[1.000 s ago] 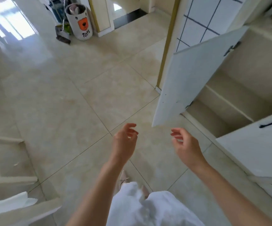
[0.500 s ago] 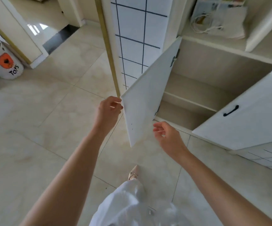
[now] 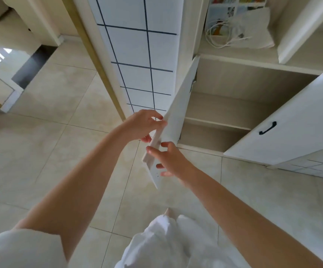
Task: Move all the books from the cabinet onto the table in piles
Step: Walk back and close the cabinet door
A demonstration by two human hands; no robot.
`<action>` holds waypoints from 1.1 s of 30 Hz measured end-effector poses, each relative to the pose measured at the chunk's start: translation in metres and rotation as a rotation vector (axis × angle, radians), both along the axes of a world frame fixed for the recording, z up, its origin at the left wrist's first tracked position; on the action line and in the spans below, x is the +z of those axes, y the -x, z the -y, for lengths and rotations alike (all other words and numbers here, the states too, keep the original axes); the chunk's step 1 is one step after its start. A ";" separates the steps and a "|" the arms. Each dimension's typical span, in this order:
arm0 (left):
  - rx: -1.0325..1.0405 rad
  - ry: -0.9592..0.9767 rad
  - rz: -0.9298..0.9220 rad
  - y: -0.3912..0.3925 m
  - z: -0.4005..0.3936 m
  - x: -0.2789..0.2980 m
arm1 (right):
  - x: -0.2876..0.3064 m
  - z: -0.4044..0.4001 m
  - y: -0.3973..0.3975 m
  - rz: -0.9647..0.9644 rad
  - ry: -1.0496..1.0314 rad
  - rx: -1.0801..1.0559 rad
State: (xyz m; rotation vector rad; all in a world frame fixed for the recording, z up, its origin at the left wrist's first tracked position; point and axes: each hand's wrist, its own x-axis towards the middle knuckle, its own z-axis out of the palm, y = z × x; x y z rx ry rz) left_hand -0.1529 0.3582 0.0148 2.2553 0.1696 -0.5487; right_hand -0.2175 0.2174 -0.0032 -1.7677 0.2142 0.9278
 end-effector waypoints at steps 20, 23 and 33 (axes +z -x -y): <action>0.089 -0.044 0.158 0.012 0.088 -0.030 | -0.010 0.102 -0.008 -0.153 -0.032 -0.035; 0.041 -0.285 0.446 0.016 0.116 -0.037 | -0.009 0.142 -0.013 -0.186 -0.043 -0.017; -0.026 -0.319 0.982 -0.015 0.229 -0.070 | 0.009 0.278 -0.071 -0.124 0.046 0.231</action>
